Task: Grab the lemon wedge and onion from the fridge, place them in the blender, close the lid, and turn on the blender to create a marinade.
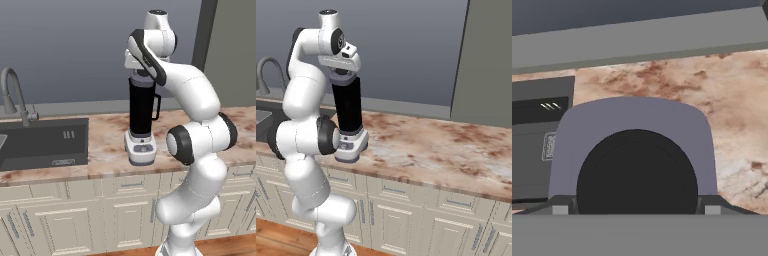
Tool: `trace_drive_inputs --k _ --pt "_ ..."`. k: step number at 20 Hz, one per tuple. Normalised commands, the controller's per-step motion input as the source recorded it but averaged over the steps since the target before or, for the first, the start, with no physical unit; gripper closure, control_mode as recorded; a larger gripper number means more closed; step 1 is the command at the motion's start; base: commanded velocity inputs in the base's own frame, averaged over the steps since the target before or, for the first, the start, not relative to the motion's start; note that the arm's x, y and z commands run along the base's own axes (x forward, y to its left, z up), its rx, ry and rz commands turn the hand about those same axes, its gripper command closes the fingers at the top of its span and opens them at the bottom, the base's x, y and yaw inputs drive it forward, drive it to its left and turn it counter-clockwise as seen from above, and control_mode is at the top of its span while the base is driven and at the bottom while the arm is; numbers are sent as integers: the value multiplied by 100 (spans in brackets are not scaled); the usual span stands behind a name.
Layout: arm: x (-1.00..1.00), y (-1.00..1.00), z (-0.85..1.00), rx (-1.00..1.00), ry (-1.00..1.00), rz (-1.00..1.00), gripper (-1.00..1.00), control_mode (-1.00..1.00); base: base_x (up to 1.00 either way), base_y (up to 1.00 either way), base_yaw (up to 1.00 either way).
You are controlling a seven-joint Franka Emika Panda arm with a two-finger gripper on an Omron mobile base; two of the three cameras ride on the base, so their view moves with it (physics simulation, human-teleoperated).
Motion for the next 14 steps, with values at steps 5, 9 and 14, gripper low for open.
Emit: trace_drive_inputs --k 5,9,14 --pt "30 0 0 -5 15 13 100 -100 0 0 0" --pt "4 0 0 -3 5 10 100 -100 0 0 0" --pt "2 -9 -2 0 -13 1 100 -100 0 0 0"
